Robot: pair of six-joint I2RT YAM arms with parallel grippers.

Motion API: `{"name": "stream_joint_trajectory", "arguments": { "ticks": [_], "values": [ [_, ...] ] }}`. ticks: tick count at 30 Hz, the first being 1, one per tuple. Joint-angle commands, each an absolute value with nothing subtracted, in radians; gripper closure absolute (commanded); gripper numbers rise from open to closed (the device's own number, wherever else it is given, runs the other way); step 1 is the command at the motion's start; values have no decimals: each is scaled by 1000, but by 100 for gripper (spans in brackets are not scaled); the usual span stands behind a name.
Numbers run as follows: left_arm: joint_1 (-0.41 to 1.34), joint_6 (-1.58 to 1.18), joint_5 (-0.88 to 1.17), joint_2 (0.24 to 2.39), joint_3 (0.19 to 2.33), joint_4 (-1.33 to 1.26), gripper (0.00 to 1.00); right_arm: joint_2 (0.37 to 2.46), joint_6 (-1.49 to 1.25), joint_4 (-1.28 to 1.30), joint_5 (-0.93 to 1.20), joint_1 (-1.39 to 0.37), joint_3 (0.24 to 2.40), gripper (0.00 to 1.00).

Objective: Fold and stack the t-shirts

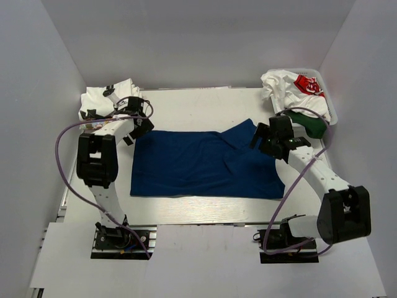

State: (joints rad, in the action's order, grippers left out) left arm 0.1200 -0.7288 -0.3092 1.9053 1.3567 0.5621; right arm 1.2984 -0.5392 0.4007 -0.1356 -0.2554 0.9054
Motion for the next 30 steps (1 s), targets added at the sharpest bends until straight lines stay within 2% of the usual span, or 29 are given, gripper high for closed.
{"name": "stream_joint_trajectory", "arguments": {
  "ticks": [1,9,13,16,17,19,20,23,24,30],
  "values": [
    [117,-713,-391,1939,1468,560,2,1339,-518,393,-156,-253,954,10],
    [117,-723,-405,2069,1536,569,6,1430,-517,399,-150,-250,986,10],
    [117,-742,-405,2088,1546,587,15,1465,-515,414,-185,-253,1011,10],
    [117,-742,-405,2088,1508,565,32,1486,-526,413,-210,-252,1045,10],
    [117,-742,-394,2088,1497,565,45,1502,-529,408,-218,-253,1066,10],
    [117,-742,-385,2088,1497,555,58,1528,-532,402,-218,-249,1086,10],
    [117,-742,-385,2097,1497,555,70,1549,-532,397,-222,-252,1118,10],
    [117,-742,-365,2097,1497,555,87,1621,-541,408,-233,-247,1172,10],
    [117,-742,-365,2097,1497,555,100,1634,-545,408,-236,-248,1196,10],
    [117,-723,-356,2065,1466,535,100,1772,-538,408,-259,-236,1316,10]
  ]
}}
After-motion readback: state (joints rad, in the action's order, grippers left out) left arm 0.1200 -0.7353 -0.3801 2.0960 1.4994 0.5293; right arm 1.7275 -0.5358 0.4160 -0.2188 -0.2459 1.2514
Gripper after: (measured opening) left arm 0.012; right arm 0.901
